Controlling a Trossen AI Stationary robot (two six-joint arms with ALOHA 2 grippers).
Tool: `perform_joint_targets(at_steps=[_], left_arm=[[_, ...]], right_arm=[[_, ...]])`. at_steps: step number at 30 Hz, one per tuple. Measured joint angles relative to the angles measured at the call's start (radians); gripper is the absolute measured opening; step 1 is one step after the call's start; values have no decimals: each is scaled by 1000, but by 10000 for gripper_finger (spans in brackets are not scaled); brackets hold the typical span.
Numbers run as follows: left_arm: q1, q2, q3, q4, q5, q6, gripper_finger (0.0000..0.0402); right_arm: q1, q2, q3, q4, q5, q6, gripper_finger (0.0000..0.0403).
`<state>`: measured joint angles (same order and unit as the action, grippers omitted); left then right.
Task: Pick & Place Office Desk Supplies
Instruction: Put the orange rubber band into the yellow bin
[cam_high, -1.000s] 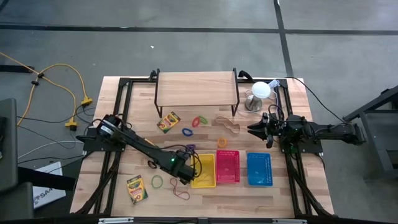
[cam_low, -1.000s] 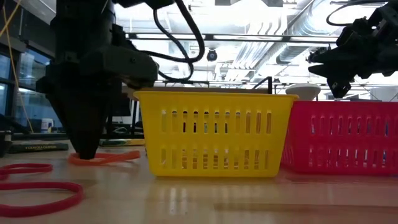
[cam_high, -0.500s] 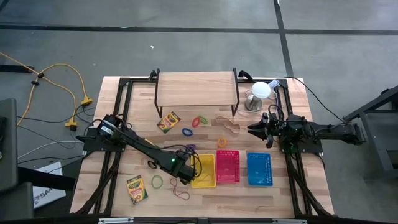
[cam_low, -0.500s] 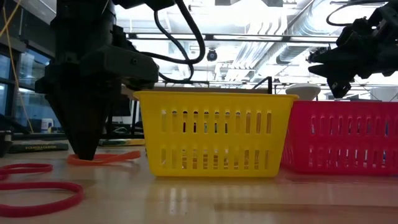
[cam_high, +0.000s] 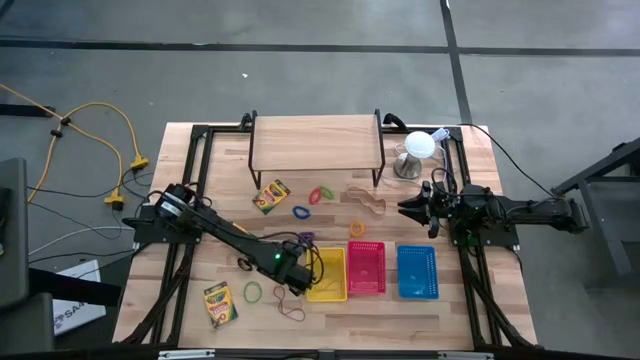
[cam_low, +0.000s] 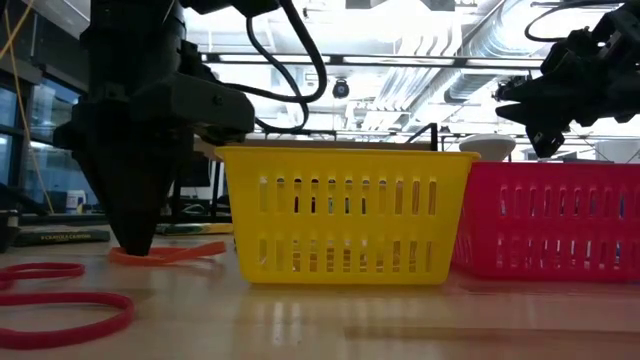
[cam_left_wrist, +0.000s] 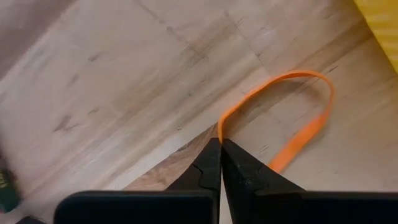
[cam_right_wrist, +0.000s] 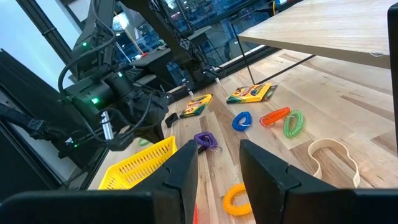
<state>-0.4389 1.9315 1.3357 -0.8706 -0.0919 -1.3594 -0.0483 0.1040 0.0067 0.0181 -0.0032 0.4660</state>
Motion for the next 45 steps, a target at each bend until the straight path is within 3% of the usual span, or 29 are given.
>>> perform_joint_targets(at_steps=[15,36,45], left_arm=[[-9,-193,1,-69,-178,39,0],[-9,-238,1,-90,-220,60,0],[28,-236,2,18,-216,164,0]], right_arm=[[0,0,0,0,0,0,107],[0,0,0,0,0,0,107],[0,0,0,0,0,0,107]])
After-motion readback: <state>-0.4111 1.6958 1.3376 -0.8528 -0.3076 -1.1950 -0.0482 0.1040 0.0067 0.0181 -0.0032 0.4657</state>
